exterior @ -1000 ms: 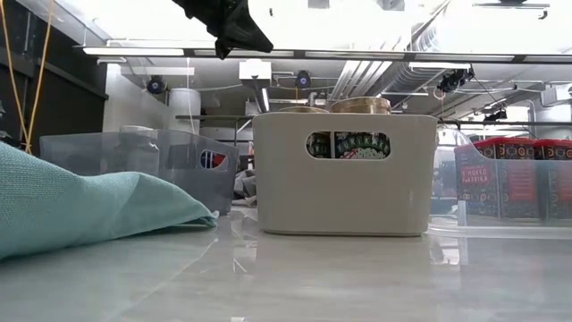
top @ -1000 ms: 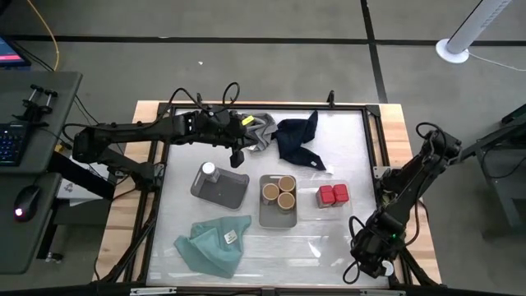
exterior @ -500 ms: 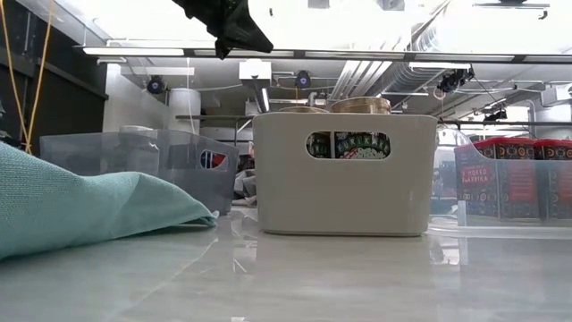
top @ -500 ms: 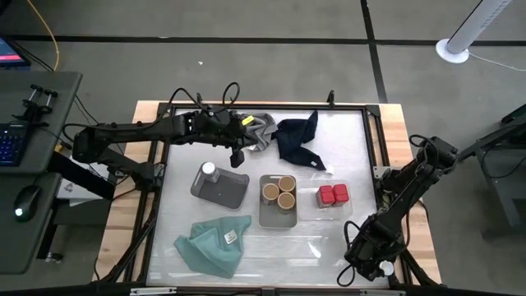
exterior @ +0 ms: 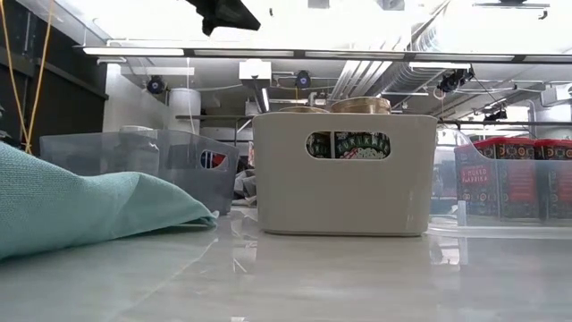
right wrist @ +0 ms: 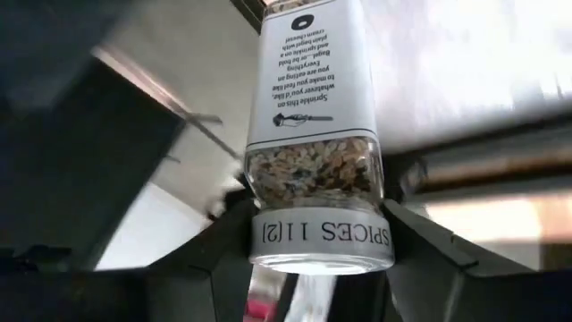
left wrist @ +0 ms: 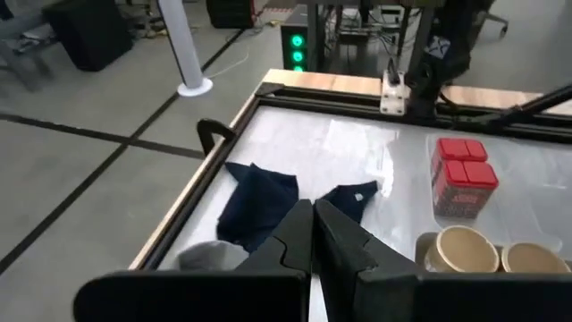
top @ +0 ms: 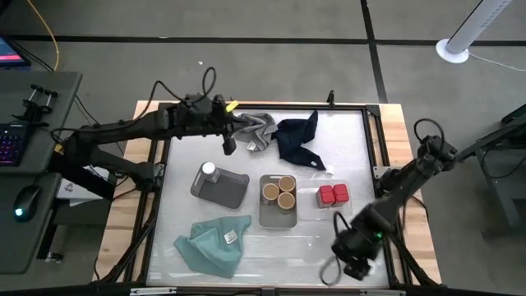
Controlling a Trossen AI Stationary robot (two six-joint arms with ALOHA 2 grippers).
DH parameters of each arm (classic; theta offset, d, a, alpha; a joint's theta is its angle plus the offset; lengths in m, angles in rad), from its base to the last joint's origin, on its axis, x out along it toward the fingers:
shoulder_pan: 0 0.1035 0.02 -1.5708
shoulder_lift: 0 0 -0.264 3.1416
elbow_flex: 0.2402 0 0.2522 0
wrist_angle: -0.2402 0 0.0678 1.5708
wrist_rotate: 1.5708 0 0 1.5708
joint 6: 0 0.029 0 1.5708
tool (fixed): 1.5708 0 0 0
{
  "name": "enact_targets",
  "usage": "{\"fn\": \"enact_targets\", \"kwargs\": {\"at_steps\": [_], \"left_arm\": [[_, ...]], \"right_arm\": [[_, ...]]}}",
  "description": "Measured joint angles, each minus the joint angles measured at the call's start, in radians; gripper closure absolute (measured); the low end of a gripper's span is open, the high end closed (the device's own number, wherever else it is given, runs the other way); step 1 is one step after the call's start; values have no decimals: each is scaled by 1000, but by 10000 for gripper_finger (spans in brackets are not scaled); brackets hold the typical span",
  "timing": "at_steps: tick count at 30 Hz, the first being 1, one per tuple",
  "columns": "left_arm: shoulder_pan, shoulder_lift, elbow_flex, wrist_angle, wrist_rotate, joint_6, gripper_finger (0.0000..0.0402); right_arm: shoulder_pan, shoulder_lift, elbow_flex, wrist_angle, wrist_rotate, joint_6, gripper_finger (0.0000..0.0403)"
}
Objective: Sort spices by type
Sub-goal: Put the white spice bottle into the black bin
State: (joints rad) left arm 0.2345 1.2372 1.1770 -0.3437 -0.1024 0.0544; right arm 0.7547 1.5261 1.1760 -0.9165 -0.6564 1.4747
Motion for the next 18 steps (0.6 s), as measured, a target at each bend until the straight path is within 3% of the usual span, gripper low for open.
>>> {"fn": "enact_targets", "kwargs": {"at_steps": [5, 10, 13, 16, 18], "left_arm": [[2, -37, 0, -65, 0, -15, 401], [-15, -65, 1, -232, -4, -34, 401], [-31, -84, 1, -405, -88, -66, 401], [-42, -93, 1, -612, -215, -197, 401], [-43, -90, -1, -758, -248, -315, 401]], "right_arm": [[-205, 0, 200, -190, 197, -238, 203], [-449, 5, 341, -196, 426, -481, 203], [-568, 43, 398, -177, 477, -645, 203], [-650, 105, 442, -150, 481, -783, 203], [-687, 152, 470, -111, 481, -850, 203]]}}
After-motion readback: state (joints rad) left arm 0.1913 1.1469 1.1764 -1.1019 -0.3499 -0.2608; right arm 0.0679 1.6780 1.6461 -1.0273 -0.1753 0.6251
